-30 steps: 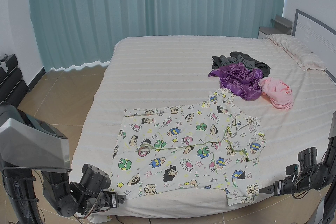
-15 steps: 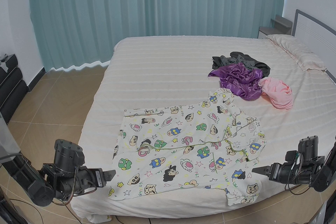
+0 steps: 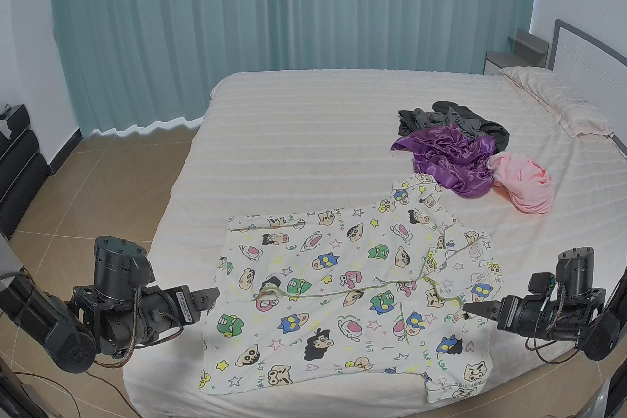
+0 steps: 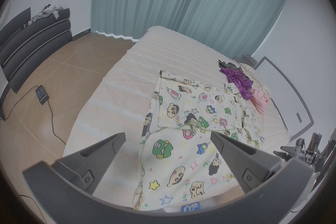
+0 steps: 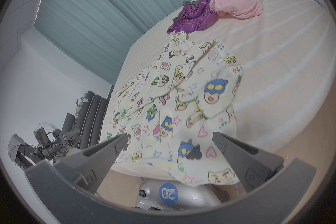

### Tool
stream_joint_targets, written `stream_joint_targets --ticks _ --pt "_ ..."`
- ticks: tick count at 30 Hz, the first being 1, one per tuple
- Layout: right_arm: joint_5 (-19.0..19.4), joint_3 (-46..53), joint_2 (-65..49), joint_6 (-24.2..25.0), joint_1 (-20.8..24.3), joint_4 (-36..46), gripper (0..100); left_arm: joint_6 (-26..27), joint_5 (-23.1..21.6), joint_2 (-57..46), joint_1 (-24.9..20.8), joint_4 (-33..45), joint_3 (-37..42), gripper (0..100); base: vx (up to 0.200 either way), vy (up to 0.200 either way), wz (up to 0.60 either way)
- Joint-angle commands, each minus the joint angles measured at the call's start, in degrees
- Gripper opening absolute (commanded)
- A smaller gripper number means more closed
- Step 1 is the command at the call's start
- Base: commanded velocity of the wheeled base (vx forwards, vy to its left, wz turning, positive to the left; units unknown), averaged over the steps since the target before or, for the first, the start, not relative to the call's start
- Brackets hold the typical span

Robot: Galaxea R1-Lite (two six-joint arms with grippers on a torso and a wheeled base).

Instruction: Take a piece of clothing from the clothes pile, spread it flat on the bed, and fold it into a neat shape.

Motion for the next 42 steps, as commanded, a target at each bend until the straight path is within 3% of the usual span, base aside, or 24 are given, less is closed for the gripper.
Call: stream_joint_targets --ticks 1,7,16,26,30,31,42 --pt "0.1 0.14 0.05 0.01 0.04 -0.04 100 -0.05 -0.09 0.9 -0.26 -0.05 0.2 100 0.0 0.0 0.0" --pt "0.1 0.23 0.05 -0.07 0.04 0.05 100 -2.33 -0.71 3.45 -0.53 0.13 -1.11 100 0.0 0.0 0.0" --pt "0.36 1.37 0.14 -0.43 0.04 -0.04 100 -2.6 -0.88 4.15 -2.02 0.04 -0.68 100 0.0 -0.133 0.0" --pt "0.01 1.55 1.55 -0.78 0.13 -0.12 100 -2.86 -1.06 4.15 -2.28 -0.31 -1.11 100 0.0 0.0 0.0" --pt "0.01 1.55 1.72 -0.87 0.13 -0.21 100 -4.18 -1.06 4.15 -2.28 -0.31 -1.55 100 0.0 0.0 0.0" --pt "0.1 1.55 1.63 -0.87 0.13 -0.21 100 -7.34 -1.06 4.24 -2.28 -0.31 -3.22 100 0.0 0.0 0.0" --pt "0.1 1.55 1.46 -0.87 0.22 -0.21 100 -9.28 -1.15 6.44 -1.76 -0.49 -4.72 100 0.164 -0.055 0.0"
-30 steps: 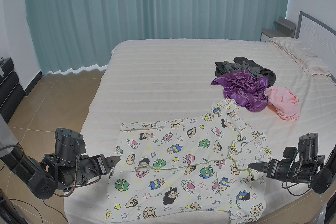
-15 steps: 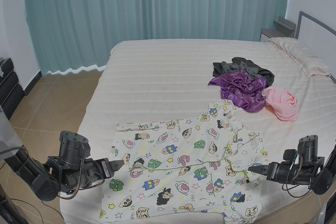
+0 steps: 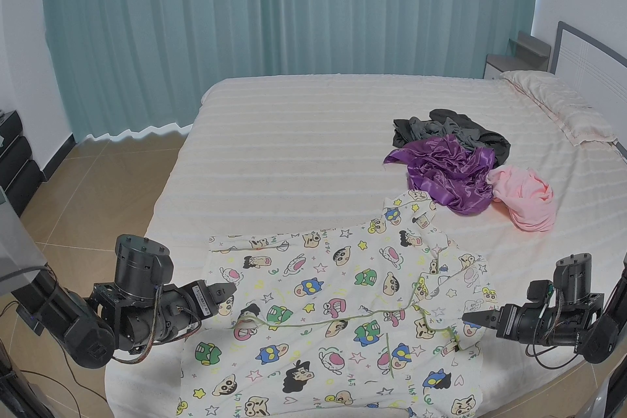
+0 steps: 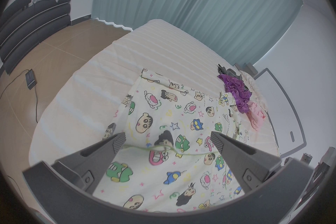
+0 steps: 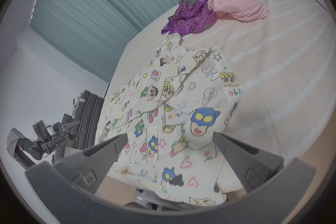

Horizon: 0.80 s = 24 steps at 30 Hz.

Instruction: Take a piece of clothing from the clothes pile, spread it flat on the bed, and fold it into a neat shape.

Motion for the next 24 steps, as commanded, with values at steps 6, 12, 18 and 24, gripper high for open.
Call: stream_joint_targets --ticks 6,12,18,24 --pt "0.04 0.07 -0.27 0.08 0.51 -0.04 100 -3.88 0.3 1.81 0.58 0.15 -4.22 100 0.0 0.0 0.0" --pt "-0.05 0.16 -0.89 0.25 1.83 -0.13 100 -6.07 0.56 8.57 4.71 1.82 -14.51 100 0.0 0.0 0.0" --pt "-0.05 0.16 -1.33 0.43 1.92 -0.13 100 -7.66 0.83 18.42 8.49 9.82 -29.36 100 0.0 0.0 0.0" --pt "-0.05 0.16 -1.33 0.43 1.92 -0.13 100 -8.01 -1.02 28.53 8.14 23.0 -43.95 100 0.0 0.0 0.0"
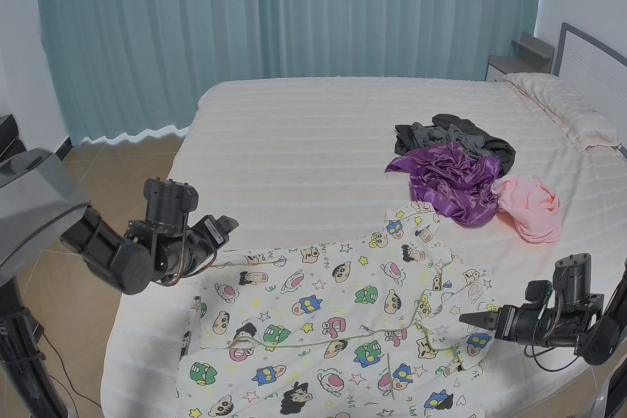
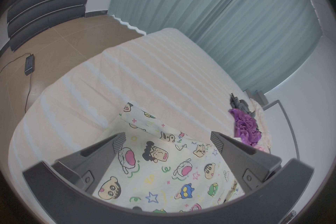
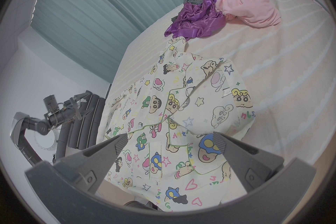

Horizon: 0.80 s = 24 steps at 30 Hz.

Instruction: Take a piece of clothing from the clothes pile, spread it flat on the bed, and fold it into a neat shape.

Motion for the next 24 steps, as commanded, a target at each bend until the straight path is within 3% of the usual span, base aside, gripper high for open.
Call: stream_joint_targets --ticks 1,5,19,24 --pt "0.01 0.13 -0.44 0.16 0.19 -0.04 100 -0.84 -1.37 15.02 1.05 10.27 -15.24 100 0.0 0.0 0.0" --pt "0.01 0.13 -0.35 0.16 -0.08 -0.04 100 -0.93 -1.45 18.45 0.96 11.77 -19.98 100 0.0 0.0 0.0" --pt "0.1 0.13 0.88 0.25 -0.08 0.04 100 -3.13 -1.45 19.68 -1.32 12.12 -20.77 100 0.0 0.0 0.0" --pt "0.1 0.13 0.88 0.34 -0.08 0.04 100 -3.04 -0.93 22.49 -1.32 12.29 -25.43 100 0.0 0.0 0.0"
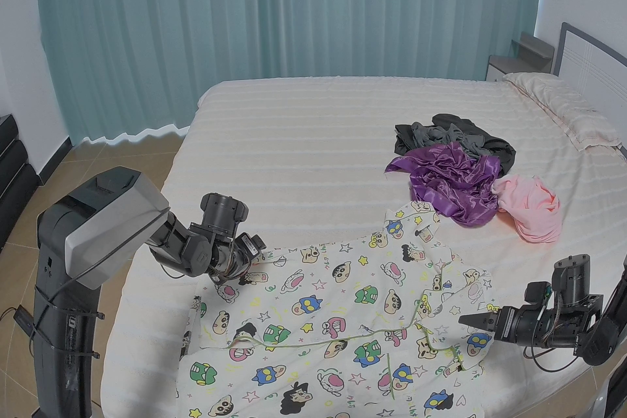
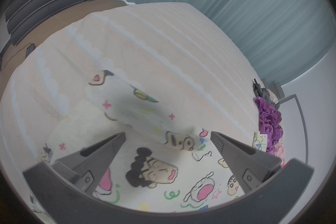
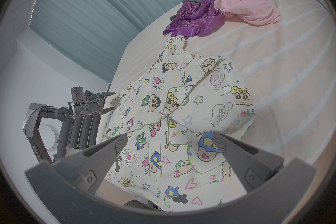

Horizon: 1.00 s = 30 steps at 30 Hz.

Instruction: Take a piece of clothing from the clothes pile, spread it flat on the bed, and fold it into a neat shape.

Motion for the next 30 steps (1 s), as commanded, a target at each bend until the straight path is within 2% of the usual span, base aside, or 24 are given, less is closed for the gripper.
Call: stream_joint_targets --ticks 1,8,11,16,24,26,30 --pt "0.01 0.08 0.27 -0.02 0.03 0.01 100 0.05 0.5 3.97 0.48 0.49 -6.3 100 0.0 0.0 0.0" --pt "-0.07 -0.01 1.85 -0.02 -0.41 -0.08 100 -0.13 0.94 8.72 2.94 1.81 -17.73 100 0.0 0.0 0.0" --pt "-0.07 -0.01 2.12 0.07 -0.41 -0.08 100 -1.36 2.88 9.6 5.05 1.72 -23.36 100 0.0 0.0 0.0" --pt "-0.07 0.08 1.85 0.07 -0.67 -0.08 100 -1.8 3.32 10.21 8.39 2.07 -29.33 100 0.0 0.0 0.0" --pt "0.01 0.79 1.68 0.07 -0.85 -0.78 100 -2.15 2.52 7.93 11.47 7.26 -28.28 100 0.0 0.0 0.0" --pt "-0.16 0.96 1.76 -0.02 -1.29 -2.19 100 -2.15 0.94 5.91 12.44 8.14 -26.17 100 0.0 0.0 0.0" --pt "0.01 2.02 2.12 0.07 -2.16 -5.18 100 -1.89 -6.53 0.55 13.4 7.7 -17.47 100 0.0 0.0 0.0"
